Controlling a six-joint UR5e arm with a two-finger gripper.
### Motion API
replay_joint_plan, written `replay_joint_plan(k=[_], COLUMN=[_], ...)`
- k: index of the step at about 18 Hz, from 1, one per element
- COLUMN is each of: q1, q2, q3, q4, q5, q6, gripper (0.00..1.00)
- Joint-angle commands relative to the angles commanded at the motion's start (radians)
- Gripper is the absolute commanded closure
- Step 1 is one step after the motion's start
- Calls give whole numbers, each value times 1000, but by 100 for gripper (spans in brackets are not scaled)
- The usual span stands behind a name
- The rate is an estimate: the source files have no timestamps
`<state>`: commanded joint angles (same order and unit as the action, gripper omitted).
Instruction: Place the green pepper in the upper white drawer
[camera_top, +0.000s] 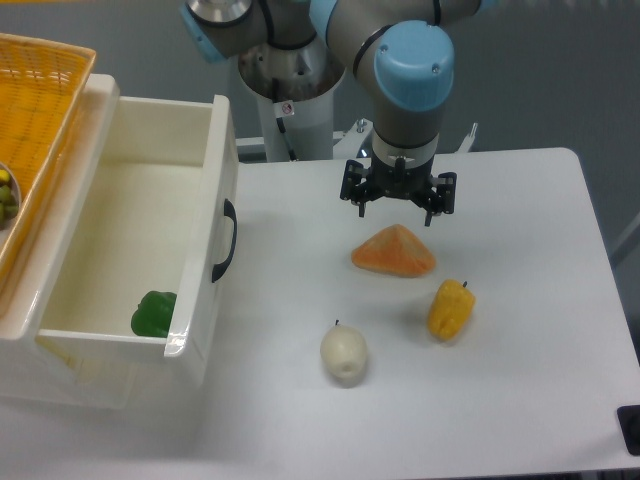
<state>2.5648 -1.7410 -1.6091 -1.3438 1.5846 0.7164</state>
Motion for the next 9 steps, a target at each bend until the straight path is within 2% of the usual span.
replay_joint_plan(k=[6, 9], q1=[-6, -9], q2=[-11, 1], q3=[-1, -46], q4=[3, 2], q5=[0, 0], q6=[-17, -23], gripper=[0, 0])
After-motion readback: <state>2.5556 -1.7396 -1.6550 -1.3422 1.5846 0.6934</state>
